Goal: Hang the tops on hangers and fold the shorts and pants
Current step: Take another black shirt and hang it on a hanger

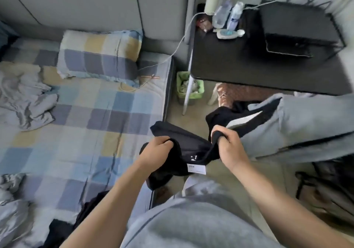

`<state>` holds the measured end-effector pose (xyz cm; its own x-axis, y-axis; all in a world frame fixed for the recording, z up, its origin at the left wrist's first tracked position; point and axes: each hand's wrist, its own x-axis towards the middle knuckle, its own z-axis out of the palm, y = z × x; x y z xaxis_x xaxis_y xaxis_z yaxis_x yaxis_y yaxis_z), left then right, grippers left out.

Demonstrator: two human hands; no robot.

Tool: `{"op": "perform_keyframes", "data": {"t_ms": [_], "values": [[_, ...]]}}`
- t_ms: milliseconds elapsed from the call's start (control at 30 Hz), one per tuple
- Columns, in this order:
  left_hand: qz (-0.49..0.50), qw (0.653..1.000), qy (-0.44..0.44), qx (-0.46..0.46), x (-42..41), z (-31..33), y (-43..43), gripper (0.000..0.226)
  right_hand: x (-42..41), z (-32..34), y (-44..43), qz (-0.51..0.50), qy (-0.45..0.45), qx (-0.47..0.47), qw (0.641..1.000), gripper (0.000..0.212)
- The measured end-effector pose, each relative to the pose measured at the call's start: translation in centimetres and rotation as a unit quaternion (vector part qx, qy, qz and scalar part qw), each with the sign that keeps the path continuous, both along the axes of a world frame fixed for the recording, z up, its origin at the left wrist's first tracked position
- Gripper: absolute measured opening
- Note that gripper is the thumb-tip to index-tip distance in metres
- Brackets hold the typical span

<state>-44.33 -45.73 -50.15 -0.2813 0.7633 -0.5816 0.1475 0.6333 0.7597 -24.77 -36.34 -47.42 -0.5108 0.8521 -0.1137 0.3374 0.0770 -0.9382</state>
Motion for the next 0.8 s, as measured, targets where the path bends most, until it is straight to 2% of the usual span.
{"op": "perform_keyframes", "data": {"t_ms": [100,267,467,600,800], "values": [[-0.072,0.997,-0.008,0.001,3.9,0.1,2.0,0.024,5.3,0.4,-0.7,-0.1,-0.001,0.002,0.995,0.017],[-0.166,0.986,-0.005,0.013,12.2,1.0,5.9,0.026,14.6,0.6,-1.8,-0.24,0.011,0.0,0.971,0.024],[-0.211,0.975,-0.022,0.069,27.6,2.5,10.7,0.023,29.4,2.0,-0.7,-0.331,0.028,0.019,0.943,0.035],[-0.231,0.964,-0.045,0.124,39.2,4.1,13.7,0.027,40.0,2.9,0.4,-0.382,0.044,0.037,0.923,0.02],[-0.256,0.947,-0.091,0.174,50.7,7.5,18.6,0.023,50.4,6.7,3.0,-0.449,0.034,0.06,0.891,0.022]]}}
